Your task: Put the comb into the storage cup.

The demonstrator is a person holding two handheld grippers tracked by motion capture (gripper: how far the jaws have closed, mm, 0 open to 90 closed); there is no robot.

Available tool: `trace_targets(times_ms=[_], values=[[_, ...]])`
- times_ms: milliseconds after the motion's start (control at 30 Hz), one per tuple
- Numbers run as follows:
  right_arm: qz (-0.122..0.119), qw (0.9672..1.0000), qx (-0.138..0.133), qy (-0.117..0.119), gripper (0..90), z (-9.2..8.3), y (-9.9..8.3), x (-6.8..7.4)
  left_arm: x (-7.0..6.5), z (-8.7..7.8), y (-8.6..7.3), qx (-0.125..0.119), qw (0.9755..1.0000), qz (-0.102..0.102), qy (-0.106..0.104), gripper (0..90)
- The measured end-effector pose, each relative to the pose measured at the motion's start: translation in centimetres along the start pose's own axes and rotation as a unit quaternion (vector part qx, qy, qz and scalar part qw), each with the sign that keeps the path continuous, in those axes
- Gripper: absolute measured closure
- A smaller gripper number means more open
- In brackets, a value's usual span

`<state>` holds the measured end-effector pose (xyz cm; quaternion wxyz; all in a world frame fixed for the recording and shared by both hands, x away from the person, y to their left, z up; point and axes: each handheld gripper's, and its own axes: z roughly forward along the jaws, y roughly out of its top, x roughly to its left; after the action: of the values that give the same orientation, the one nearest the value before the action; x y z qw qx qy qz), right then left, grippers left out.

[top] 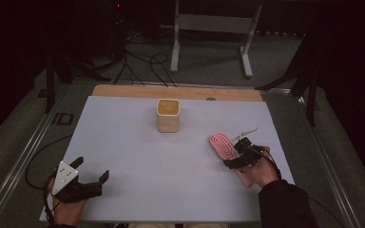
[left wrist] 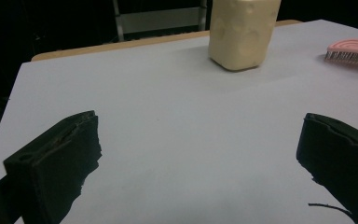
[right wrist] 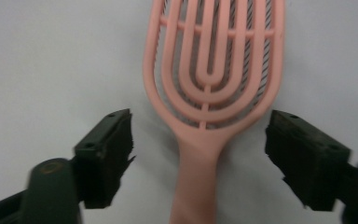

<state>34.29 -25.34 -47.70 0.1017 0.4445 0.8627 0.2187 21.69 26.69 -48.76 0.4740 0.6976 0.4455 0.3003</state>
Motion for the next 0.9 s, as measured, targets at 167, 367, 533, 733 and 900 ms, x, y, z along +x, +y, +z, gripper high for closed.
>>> trace_targets(times_ms=[167, 367, 533, 733, 900], values=[[0.007, 0.9995, 0.031, 0.003, 37.2, 0.5, -0.1, -0.2, -0.1, 0.0, 0.0, 0.000, 1.0000, 0.000, 0.000, 0.2], [0.009, 0.9983, 0.057, 0.004, 46.4, 1.2, -0.4, -0.3, -0.1, 0.1, 0.0, 0.000, 1.0000, 0.000, 0.000, 0.2], [0.006, 0.9978, 0.066, 0.001, 51.3, 1.5, -0.3, 0.0, -0.1, 0.1, 0.0, 0.001, 1.0000, 0.000, -0.001, 0.2], [0.000, 0.9972, 0.075, -0.009, 56.0, 1.7, -0.2, 0.2, -0.1, 0.1, 0.0, 0.001, 1.0000, 0.000, -0.001, 0.2], [-0.003, 0.9970, 0.077, -0.010, 59.0, 1.7, -0.2, 0.3, -0.2, 0.1, 0.0, 0.002, 1.0000, 0.001, -0.001, 0.2]])
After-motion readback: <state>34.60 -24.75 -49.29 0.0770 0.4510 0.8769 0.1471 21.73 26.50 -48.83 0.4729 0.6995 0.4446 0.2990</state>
